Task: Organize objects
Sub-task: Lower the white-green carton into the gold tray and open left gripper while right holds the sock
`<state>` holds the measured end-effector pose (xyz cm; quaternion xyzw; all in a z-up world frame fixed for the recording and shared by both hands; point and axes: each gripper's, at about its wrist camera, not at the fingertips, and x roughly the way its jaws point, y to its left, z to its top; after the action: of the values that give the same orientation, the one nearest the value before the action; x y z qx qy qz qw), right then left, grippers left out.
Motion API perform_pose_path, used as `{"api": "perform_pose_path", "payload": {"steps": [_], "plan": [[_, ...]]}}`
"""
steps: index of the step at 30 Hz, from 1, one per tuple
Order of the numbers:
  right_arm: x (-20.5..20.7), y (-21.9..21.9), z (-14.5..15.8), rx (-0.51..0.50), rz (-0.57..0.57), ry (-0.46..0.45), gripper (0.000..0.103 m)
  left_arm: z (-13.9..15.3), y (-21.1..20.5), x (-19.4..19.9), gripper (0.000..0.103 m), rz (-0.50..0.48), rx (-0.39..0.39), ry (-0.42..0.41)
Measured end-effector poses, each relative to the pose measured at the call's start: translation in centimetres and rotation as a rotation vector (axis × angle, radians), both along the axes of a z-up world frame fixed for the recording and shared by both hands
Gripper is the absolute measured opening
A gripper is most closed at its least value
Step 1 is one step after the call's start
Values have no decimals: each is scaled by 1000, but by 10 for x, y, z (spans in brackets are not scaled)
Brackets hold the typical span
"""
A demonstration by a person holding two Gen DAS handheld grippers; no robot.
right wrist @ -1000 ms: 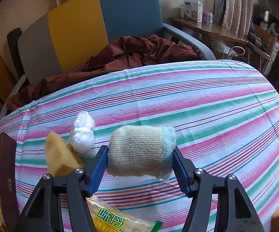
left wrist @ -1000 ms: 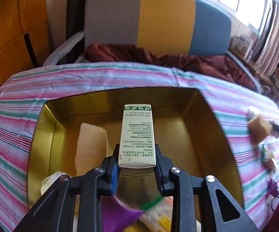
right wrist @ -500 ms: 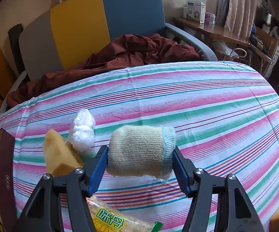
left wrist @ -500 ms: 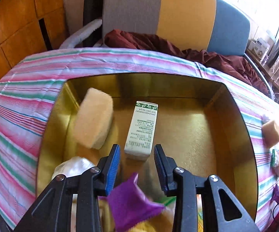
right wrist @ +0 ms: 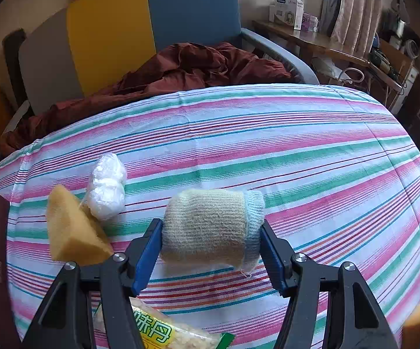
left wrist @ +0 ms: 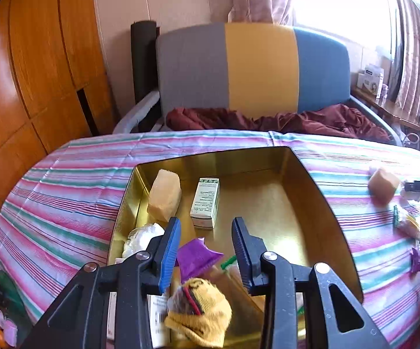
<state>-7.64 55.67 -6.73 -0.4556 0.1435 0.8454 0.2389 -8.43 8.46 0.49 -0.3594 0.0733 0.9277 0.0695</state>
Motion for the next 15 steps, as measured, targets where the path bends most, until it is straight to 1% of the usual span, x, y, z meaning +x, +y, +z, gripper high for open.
{"api": "perform_pose_path", "payload": {"steps": [5, 11, 15], "plan": [[1, 2, -4, -4, -11, -15, 65, 9, 4, 19, 36, -23, -10, 25], [2, 5, -8, -27, -15, -22, 65, 8, 7, 29, 36, -31, -6, 22], [4, 6, -5, -40, -31, -10, 65, 8, 8, 35, 36, -39, -5, 26]]}}
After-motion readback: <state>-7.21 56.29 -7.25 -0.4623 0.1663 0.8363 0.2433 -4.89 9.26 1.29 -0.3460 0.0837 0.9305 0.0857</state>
